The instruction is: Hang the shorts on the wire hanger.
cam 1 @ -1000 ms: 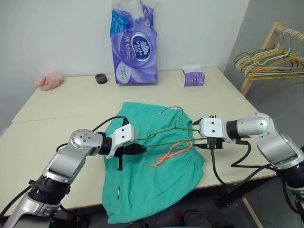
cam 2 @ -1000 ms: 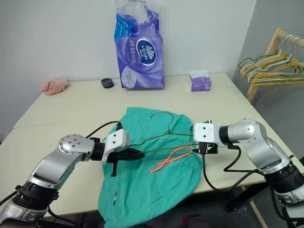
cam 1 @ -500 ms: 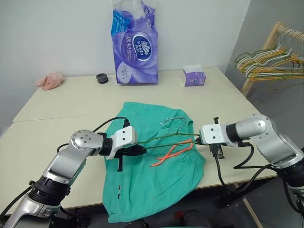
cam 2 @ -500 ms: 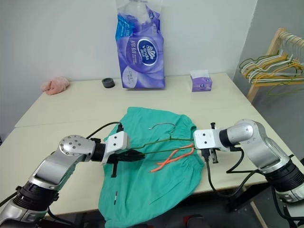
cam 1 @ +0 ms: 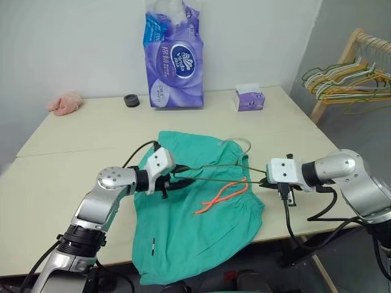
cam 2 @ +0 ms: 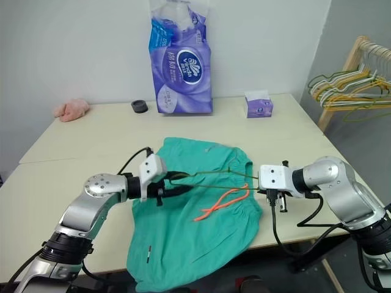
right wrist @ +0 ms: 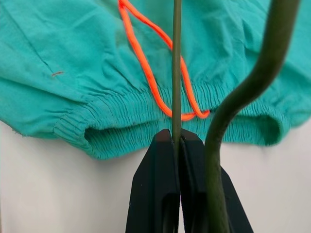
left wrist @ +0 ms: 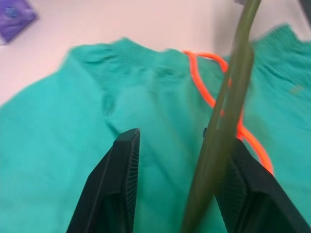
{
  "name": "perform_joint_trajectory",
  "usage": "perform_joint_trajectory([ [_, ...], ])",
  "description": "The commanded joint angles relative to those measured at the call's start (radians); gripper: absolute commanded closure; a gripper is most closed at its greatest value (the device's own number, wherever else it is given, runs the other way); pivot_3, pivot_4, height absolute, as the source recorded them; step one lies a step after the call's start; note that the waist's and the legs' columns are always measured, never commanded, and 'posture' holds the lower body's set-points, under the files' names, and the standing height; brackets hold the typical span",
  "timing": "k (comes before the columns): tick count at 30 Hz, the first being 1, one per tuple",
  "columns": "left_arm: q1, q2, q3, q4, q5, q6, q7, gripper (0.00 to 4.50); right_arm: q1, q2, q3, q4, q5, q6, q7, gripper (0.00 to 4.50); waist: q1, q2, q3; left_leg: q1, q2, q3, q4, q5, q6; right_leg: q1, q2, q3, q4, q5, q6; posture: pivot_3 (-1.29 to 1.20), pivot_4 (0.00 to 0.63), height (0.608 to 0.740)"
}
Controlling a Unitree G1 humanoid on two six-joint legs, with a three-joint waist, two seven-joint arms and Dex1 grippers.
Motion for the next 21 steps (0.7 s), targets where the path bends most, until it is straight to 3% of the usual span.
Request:
perform_joint_trajectory([
  [1, -0.027, 0.026, 0.168, 0.049, -0.093, 0.076, 0.055, 2.45, 0.108, -0.025, -0.101, -0.089, 0.096, 0.145, -0.013, 4.50, 0.000, 0.000, 0.000, 0.000, 0.000, 0.000, 0.000, 0.000, 0.000, 0.000, 0.000, 0.000, 0.000, 0.000, 0.000, -0.17, 0.000, 0.740],
  [5, 0.008, 0.073, 0.222, 0.100, -0.136, 0.137, 0.009, 2.45, 0.246, 0.024, -0.262, -0.131, 0.221, 0.393, -0.096, 4.50, -0.002, -0.001, 0.000, 0.000, 0.000, -0.001, 0.000, 0.000, 0.000, 0.000, 0.000, -0.001, 0.000, 0.000, 0.000, -0.17, 0.000, 0.740],
  [12, 0.113, 0.196, 0.176, -0.069, -0.247, 0.232, -0.224, 2.45, 0.433, 0.121, -0.491, -0.160, 0.379, 0.656, -0.211, 4.50, 0.004, -0.002, 0.000, -0.001, 0.000, -0.001, 0.000, 0.000, 0.000, 0.000, 0.000, -0.001, 0.000, 0.000, 0.000, -0.18, 0.000, 0.740],
  [21, 0.063, 0.203, 0.154, -0.012, -0.191, 0.187, -0.217, 2.45, 0.475, 0.166, -0.552, -0.105, 0.468, 0.830, -0.335, 4.50, 0.002, 0.000, 0.000, 0.000, 0.000, 0.000, 0.000, 0.000, 0.000, 0.001, 0.000, -0.001, 0.000, 0.000, 0.000, -0.19, 0.000, 0.740],
])
